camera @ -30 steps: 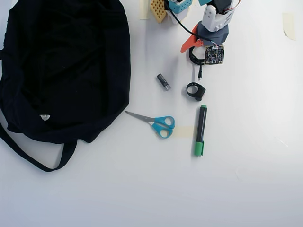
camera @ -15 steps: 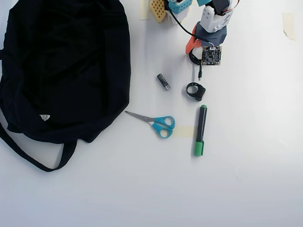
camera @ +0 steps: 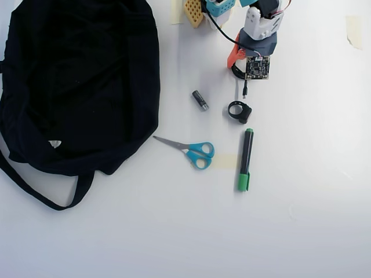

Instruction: Put the cable into the black bag

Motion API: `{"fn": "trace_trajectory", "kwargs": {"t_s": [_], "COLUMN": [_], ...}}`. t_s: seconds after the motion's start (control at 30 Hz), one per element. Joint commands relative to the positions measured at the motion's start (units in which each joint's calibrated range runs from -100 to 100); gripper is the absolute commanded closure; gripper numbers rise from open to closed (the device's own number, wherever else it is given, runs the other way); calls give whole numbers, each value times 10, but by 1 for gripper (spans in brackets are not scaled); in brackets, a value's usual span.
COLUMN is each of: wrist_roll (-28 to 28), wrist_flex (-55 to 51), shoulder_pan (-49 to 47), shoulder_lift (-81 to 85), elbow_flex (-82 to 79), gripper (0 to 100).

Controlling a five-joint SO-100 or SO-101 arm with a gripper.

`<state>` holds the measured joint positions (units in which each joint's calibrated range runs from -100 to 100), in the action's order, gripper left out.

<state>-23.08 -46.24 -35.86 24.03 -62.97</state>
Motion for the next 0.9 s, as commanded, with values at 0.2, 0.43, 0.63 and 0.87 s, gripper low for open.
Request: {"fn": "trace_trajectory", "kwargs": {"t_s": [0.2,0.43,0.63,0.87], "wrist_roll": [-3,-3,-3,-3], "wrist_flex": [14,14,14,14], "shoulder_pan": [2,2,3,3], "shoulder_lift": [-1,-1,0,0], "elbow_flex": [-4,-9,-9,-9], "gripper": [74,80,93,96]}}
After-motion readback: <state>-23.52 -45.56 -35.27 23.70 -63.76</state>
